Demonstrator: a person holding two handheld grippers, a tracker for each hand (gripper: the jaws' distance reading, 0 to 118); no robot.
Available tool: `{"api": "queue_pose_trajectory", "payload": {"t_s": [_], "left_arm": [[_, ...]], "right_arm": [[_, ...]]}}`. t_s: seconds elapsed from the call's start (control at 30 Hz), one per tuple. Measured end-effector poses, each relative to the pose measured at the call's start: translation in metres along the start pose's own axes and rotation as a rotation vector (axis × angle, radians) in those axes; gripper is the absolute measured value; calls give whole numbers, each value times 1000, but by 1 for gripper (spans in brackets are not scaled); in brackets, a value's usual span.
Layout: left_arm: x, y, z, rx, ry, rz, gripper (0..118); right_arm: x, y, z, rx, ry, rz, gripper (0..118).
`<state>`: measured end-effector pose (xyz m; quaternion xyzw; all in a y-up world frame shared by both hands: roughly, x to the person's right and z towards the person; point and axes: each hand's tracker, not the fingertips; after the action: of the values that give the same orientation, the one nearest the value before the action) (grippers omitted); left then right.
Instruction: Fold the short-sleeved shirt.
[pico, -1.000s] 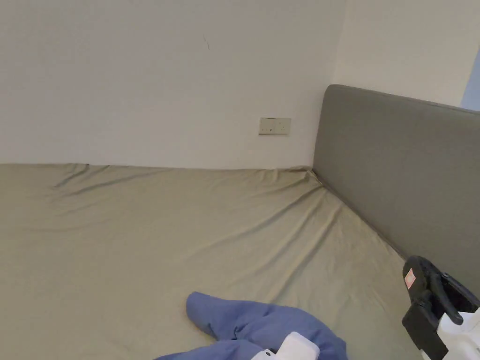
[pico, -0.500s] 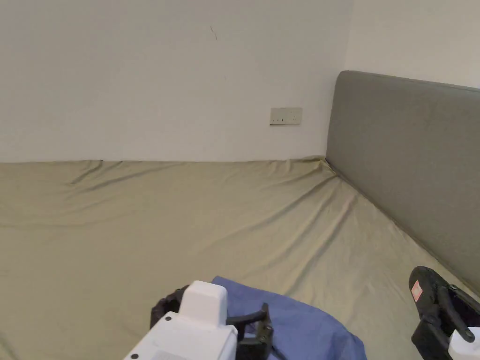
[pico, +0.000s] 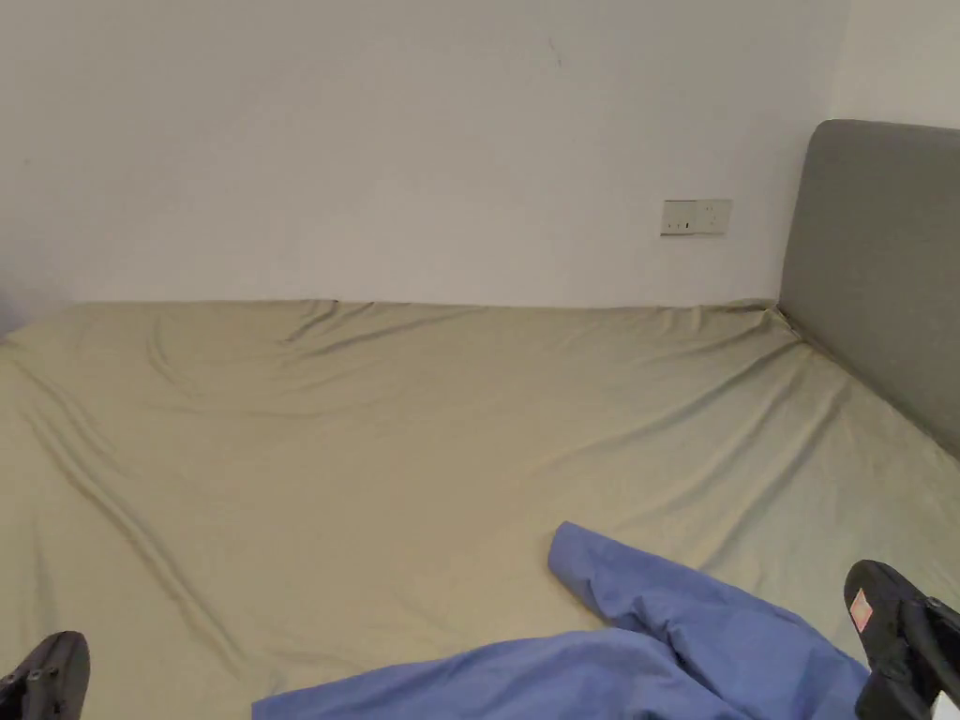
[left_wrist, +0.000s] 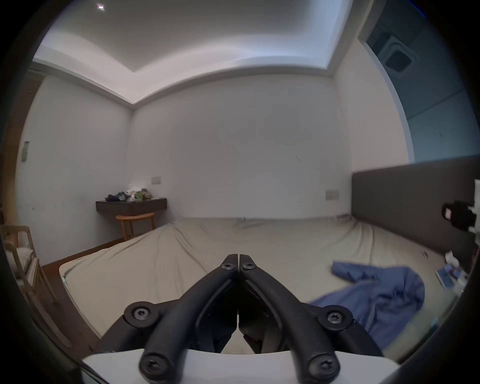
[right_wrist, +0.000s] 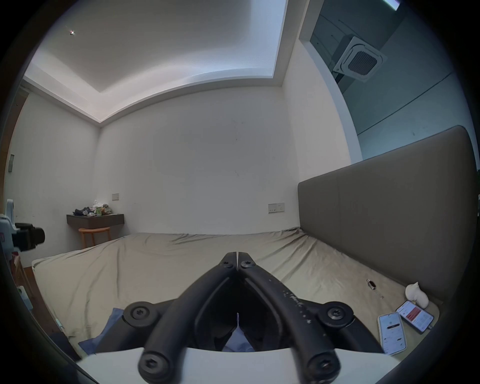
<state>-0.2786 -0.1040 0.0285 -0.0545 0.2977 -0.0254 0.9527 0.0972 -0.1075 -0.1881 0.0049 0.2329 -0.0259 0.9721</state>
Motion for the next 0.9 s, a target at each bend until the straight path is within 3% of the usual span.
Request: {"api": "queue_pose_trajectory", "payload": {"t_s": [0.07,0.1,0.17,0.2,0.27,0.53,0.57,0.6,0.67,0.77,0.83,0.87,0.9], "left_arm": [[-5,-6,-8,-109,-100,-9,2],[-7,-8,-20,-239,-162,-11,25],[-8,-20,-44,-457,-251,65,104],[-6,-31,-60,-584,-279,67,118],[3,-53,-75,-744,-316,28,109],[66,-122,-92,-1009,-341,-232,108],[73,-126,-90,-1039,-345,-246,102],[79,-130,-89,-1042,-344,-248,86],[78,-118,-85,-1004,-324,-174,70],[83,-106,-79,-970,-349,-124,4],[88,-95,-74,-970,-343,-124,4],[92,-91,-69,-936,-342,-161,4],[93,-87,-63,-888,-348,-167,4]], "right_arm": [[-2,-2,-1,-13,5,0,1],[-2,-2,-1,-17,8,3,1],[-2,-2,0,-26,9,8,1],[-1,-2,1,-28,8,9,1],[1,-3,4,-32,-1,9,1],[21,-18,11,-89,-49,7,1],[23,-21,11,-99,-56,8,1],[25,-22,12,-109,-61,8,1],[29,-25,12,-126,-68,9,1],[36,-30,8,-160,-88,17,1],[46,-33,-1,-243,-84,45,5],[54,-38,-8,-286,-102,58,15],[63,-43,-18,-369,-95,59,42]]}}
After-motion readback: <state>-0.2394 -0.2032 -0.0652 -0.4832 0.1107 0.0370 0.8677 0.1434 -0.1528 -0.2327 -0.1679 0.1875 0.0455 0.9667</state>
